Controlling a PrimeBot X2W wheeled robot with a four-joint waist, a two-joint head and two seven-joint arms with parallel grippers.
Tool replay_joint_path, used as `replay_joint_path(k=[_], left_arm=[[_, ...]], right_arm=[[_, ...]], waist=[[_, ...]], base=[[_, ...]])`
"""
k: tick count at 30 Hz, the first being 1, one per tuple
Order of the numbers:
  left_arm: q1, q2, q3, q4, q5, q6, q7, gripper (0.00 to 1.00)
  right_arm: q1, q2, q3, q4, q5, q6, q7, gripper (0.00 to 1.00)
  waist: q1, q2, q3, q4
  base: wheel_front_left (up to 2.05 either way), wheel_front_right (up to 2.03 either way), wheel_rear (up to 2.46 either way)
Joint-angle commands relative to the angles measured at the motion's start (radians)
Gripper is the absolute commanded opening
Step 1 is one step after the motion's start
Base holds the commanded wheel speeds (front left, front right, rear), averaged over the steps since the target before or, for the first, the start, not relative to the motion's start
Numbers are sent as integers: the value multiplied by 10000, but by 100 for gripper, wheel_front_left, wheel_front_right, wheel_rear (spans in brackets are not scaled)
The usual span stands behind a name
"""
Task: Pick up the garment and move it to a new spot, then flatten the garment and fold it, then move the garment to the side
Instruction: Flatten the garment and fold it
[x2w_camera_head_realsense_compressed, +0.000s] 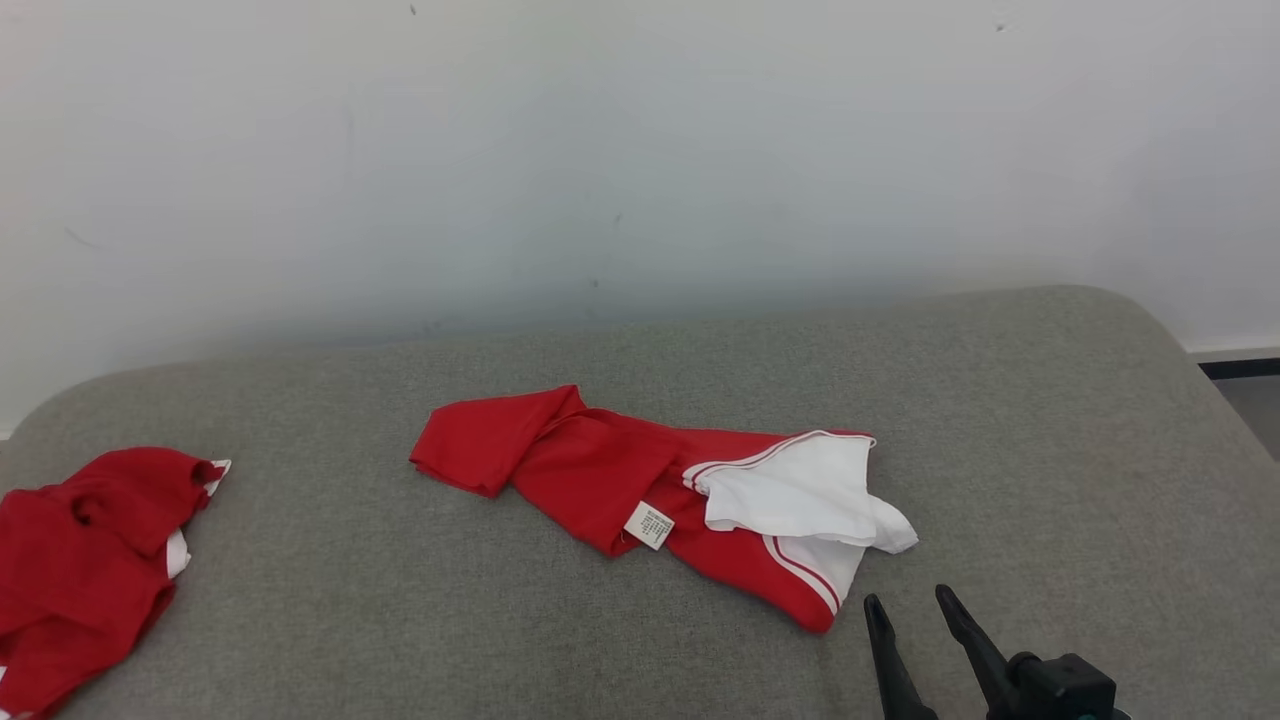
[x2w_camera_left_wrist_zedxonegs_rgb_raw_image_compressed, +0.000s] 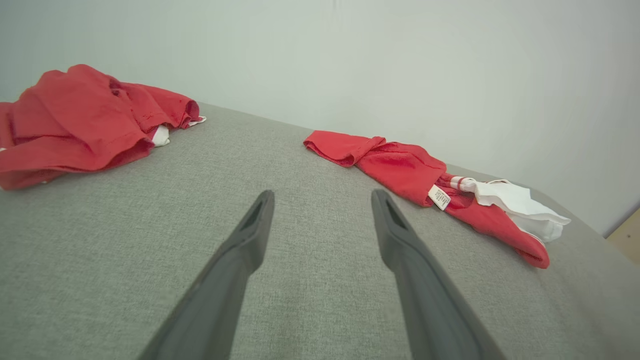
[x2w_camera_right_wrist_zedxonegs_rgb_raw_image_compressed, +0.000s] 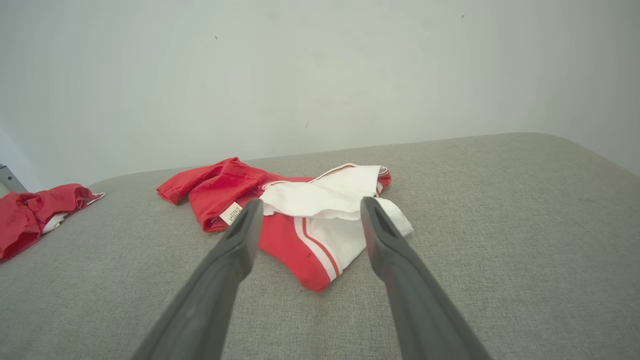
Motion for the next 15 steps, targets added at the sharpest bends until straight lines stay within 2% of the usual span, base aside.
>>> replay_joint_path(k=[1, 6, 8, 9, 10, 11, 13, 15], left_arm=[[131, -12, -45, -69, 176, -46, -44, 100], [207, -15, -832, -242, 847, 224, -44, 100], [144, -14, -1337, -142, 1135, 481, -45, 100], [111, -8, -1547, -56, 1268, 776, -42, 100], [-331, 99, -1515, 293, 957, 574, 227, 100], [-1671, 577, -1017, 659, 644, 464, 623, 100], [-2464, 473, -1050, 1417, 623, 372, 1342, 100], [-3136, 644, -956, 2173, 648, 405, 1696, 100]], right_arm=[[-68, -35, 57, -10, -78, 4, 41, 100], [-298, -94, 331, -52, -103, 4, 91, 100], [-382, -110, 435, -80, -78, 4, 111, 100], [-401, -113, 479, -83, -60, 4, 123, 100], [-427, -106, 538, -76, -36, 4, 131, 100], [-470, -101, 563, -90, -5, 4, 117, 100], [-510, -128, 576, -68, 15, 3, 120, 100], [-519, -191, 593, -49, 52, 3, 124, 100]], waist=[[-1, 0, 122, -246], [-1, 0, 366, -1189], [-1, 0, 489, -1653], [-1, 0, 556, -1908], [-1, 0, 632, -2170], [-1, 0, 721, -2422], [-1, 0, 852, -2876], [-1, 0, 995, -3306]], base=[[0, 0, 0], [0, 0, 0], [0, 0, 0], [0, 0, 0], [0, 0, 0], [0, 0, 0], [0, 0, 0], [0, 0, 0]])
